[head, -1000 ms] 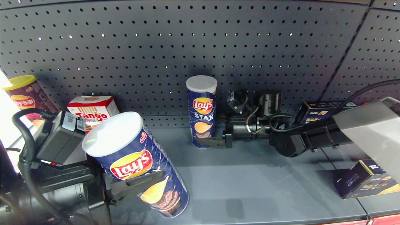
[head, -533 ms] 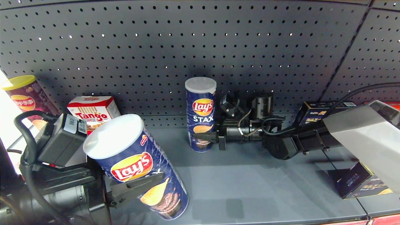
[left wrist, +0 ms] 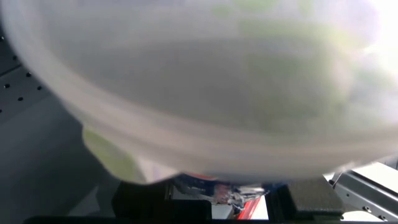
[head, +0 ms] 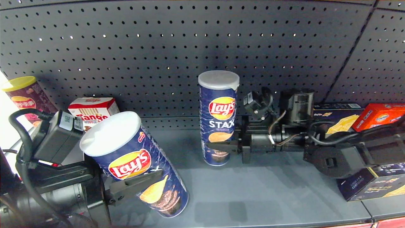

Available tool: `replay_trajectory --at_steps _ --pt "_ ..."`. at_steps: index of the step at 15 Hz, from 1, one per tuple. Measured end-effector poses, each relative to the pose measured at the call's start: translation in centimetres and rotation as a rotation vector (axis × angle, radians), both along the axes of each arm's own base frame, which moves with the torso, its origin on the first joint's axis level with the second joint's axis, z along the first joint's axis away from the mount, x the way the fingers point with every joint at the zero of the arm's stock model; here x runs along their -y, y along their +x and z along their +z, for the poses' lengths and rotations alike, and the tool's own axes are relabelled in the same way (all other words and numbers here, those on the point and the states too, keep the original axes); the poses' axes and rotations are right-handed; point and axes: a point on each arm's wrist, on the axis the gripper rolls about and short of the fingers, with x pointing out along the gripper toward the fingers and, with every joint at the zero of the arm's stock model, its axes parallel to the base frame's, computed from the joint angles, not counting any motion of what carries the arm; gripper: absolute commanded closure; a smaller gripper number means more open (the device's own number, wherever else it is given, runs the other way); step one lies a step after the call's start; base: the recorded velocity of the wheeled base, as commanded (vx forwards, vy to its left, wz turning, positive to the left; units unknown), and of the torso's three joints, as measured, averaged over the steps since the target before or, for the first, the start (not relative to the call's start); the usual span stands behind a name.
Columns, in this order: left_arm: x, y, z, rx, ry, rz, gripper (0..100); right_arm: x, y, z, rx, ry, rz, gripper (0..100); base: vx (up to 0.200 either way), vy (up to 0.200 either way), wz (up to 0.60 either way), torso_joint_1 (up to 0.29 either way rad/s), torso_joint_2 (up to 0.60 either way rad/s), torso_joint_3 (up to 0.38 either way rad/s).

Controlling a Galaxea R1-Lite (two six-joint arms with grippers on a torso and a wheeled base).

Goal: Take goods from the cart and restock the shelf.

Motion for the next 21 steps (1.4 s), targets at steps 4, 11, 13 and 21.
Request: replay_trajectory --at_steps 4,11,13,21 --pt "0.0 0.0 0.0 0.000 0.000 0.002 100 2.2 -5.7 -0.2 0.017 0.003 -0.025 100 0.000 0.000 0.00 0.000 0.00 0.000" --pt "0.0 0.1 -0.1 -0.003 0.002 0.004 100 3.5 -9.4 -3.4 0.017 0.058 -0.061 100 0.000 0.000 0.00 0.000 0.00 0.000" --pt "0.0 0.1 -0.1 -0.004 0.003 0.004 100 3.3 -9.4 -4.1 0.001 0.045 -0.057 100 0.000 0.000 0.00 0.000 0.00 0.000" --pt "0.0 0.1 0.1 0.002 -0.001 0.001 100 2.1 -8.6 -5.9 -0.032 0.014 -0.044 100 0.000 0.000 0.00 0.000 0.00 0.000"
